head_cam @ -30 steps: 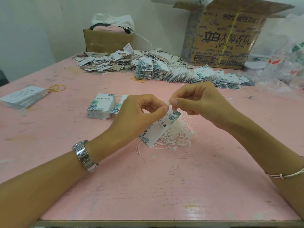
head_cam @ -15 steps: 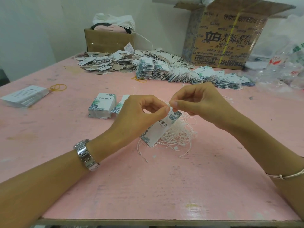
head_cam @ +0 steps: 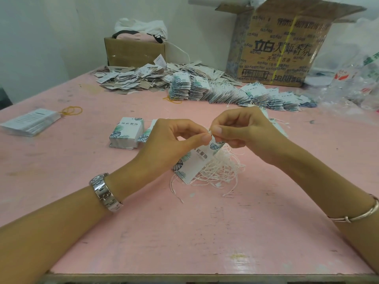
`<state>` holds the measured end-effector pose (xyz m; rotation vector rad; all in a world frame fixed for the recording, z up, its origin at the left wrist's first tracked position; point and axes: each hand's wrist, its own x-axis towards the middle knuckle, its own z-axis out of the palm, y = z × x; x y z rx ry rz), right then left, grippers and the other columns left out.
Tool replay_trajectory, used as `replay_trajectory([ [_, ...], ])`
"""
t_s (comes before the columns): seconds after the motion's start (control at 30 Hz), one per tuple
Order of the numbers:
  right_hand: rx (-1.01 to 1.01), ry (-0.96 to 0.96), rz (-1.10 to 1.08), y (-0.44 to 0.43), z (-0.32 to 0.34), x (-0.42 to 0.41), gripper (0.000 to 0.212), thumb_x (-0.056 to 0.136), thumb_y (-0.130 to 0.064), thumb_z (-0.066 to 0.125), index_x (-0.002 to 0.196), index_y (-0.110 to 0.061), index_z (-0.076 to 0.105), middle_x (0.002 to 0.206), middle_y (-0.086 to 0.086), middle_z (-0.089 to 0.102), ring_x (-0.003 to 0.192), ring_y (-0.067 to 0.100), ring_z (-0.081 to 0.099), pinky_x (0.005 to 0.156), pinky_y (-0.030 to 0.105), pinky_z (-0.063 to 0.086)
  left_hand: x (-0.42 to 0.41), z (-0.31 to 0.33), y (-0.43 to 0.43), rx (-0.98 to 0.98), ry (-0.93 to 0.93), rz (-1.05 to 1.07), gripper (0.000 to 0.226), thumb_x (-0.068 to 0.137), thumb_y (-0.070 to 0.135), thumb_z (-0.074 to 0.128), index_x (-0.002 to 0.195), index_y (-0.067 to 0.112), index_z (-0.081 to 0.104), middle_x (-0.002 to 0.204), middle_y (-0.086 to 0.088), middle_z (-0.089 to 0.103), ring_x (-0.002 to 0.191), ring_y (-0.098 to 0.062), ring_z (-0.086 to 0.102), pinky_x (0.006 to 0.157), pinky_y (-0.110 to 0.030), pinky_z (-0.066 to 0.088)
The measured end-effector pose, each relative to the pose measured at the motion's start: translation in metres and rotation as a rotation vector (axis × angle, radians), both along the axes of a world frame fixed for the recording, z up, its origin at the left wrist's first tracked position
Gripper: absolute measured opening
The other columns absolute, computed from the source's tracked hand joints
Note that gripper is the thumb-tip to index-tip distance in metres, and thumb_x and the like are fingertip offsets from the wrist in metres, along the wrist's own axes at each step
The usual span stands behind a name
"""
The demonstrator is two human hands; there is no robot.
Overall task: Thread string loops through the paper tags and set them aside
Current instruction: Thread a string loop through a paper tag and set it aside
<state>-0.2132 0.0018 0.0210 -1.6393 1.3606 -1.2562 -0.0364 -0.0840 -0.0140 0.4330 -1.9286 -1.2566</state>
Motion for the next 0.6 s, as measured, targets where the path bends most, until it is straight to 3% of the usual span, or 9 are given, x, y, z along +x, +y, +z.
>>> replay_trajectory([
  [0.27,-0.031,-0.045,-0.006,-0.0026,-0.0079,0.0052,0.015,0.079,-0.015,0.068,0.084,0.000,0.067,0.061,0.003,0.061,0.045,0.005,0.041,0.045,0.014,0.032,-0.0006,-0.0032,-0.0020,-0.017,0.011,0.038,0.004,0.078,0.015,0.078,0.077,0.016,0.075,0.069,0.008,0.073,0.059,0.005,0.057,0.058,-0.006,0.038],
  [0.5,-0.049,-0.060,-0.019,-0.0031,-0.0087,0.0077,0.014,0.078,-0.014,0.069,0.083,-0.001,0.067,0.059,0.001,0.062,0.045,0.006,0.041,0.045,0.014,0.033,0.0001,-0.0033,-0.0007,-0.094,0.009,0.102,0.006,0.080,0.015,0.078,0.077,0.018,0.075,0.066,0.011,0.071,0.052,0.006,0.052,0.055,-0.004,0.035],
  [0.6,-0.052,-0.057,-0.032,-0.0029,-0.0092,0.0082,0.012,0.081,-0.011,0.068,0.084,0.000,0.067,0.060,0.002,0.062,0.046,0.008,0.041,0.045,0.015,0.032,-0.0003,-0.0038,-0.0001,-0.125,-0.004,0.147,0.009,0.080,0.018,0.079,0.074,0.023,0.074,0.065,0.013,0.069,0.058,0.005,0.053,0.058,-0.004,0.034],
])
